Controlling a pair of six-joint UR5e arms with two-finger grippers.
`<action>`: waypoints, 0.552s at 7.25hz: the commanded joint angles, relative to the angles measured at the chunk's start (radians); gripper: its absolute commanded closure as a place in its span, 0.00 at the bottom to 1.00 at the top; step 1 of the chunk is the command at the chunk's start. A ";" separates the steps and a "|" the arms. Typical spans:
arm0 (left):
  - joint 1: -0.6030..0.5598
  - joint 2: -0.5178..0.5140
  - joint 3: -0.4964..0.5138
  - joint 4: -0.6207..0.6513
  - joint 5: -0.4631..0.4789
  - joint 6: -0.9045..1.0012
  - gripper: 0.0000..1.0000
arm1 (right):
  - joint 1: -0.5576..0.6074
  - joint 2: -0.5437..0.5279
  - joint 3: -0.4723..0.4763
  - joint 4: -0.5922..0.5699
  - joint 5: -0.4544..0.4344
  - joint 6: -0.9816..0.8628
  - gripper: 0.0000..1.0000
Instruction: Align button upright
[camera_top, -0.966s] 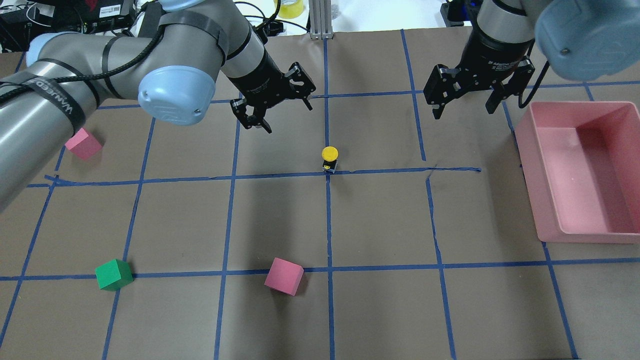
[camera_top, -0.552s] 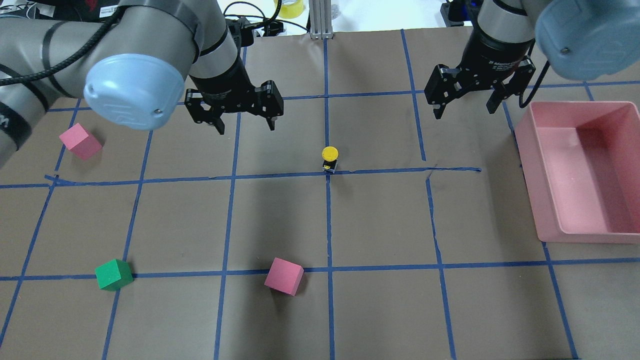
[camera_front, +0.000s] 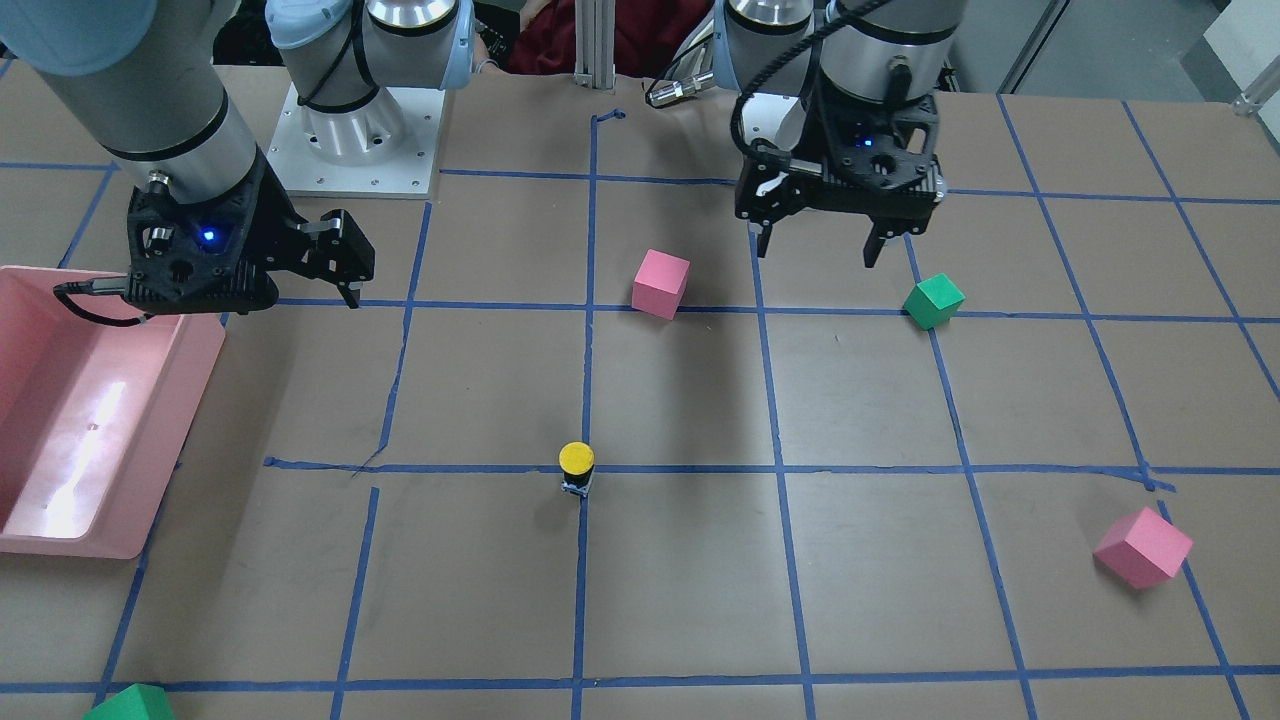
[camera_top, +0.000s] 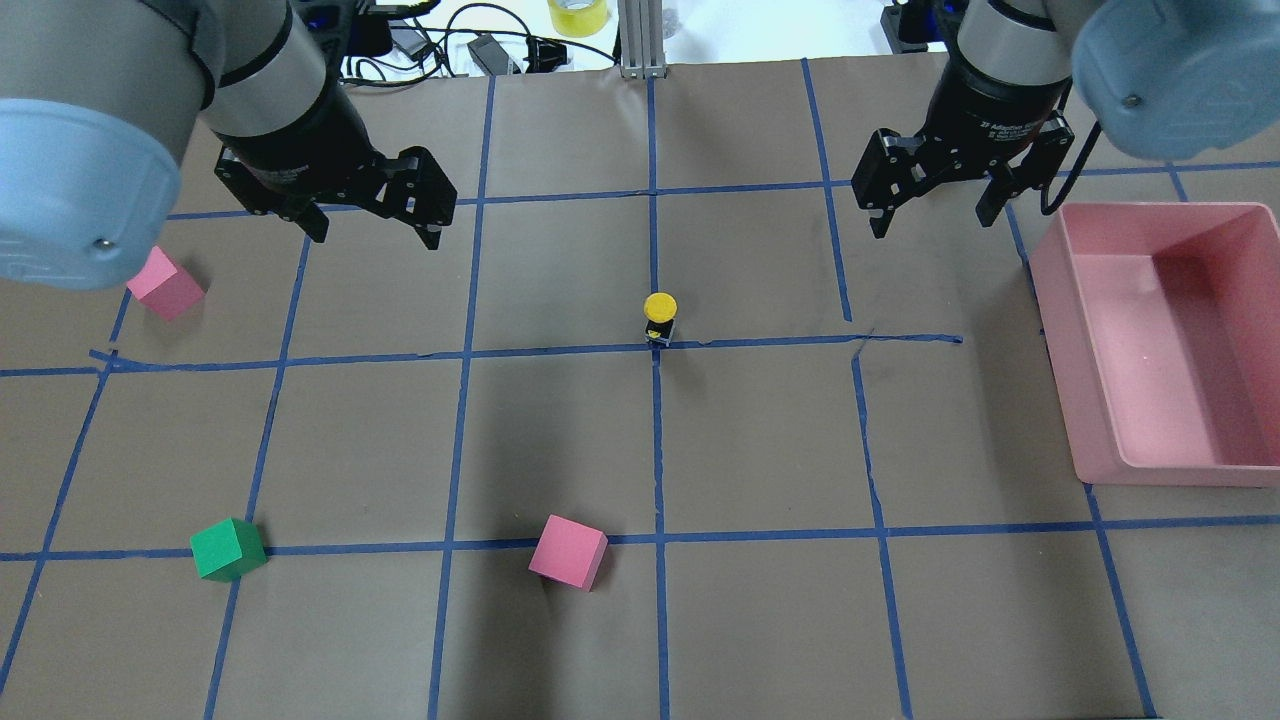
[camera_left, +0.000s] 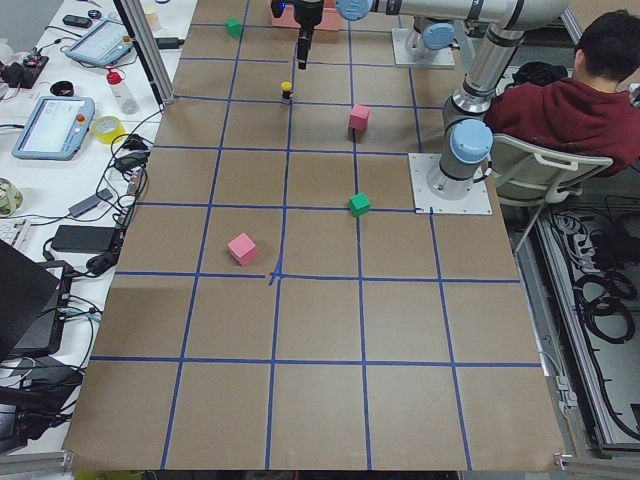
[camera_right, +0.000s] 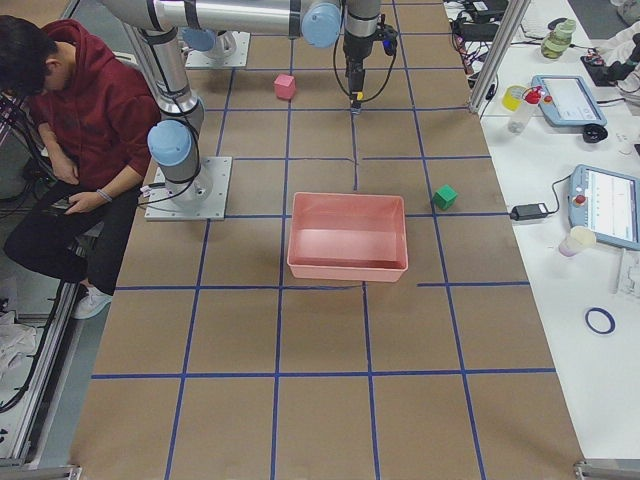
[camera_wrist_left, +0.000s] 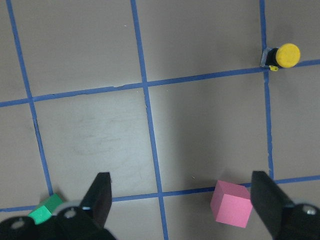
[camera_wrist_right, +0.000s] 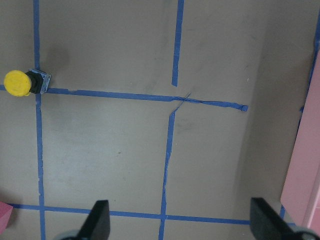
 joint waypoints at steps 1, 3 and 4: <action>0.007 0.009 -0.013 0.033 0.000 0.045 0.00 | 0.000 -0.001 0.000 0.000 -0.002 0.001 0.00; 0.009 0.013 -0.016 0.034 0.003 0.050 0.00 | 0.002 -0.010 0.000 0.005 -0.003 0.007 0.00; 0.009 0.015 -0.016 0.036 0.001 0.050 0.00 | 0.002 -0.015 0.000 0.035 -0.003 0.007 0.00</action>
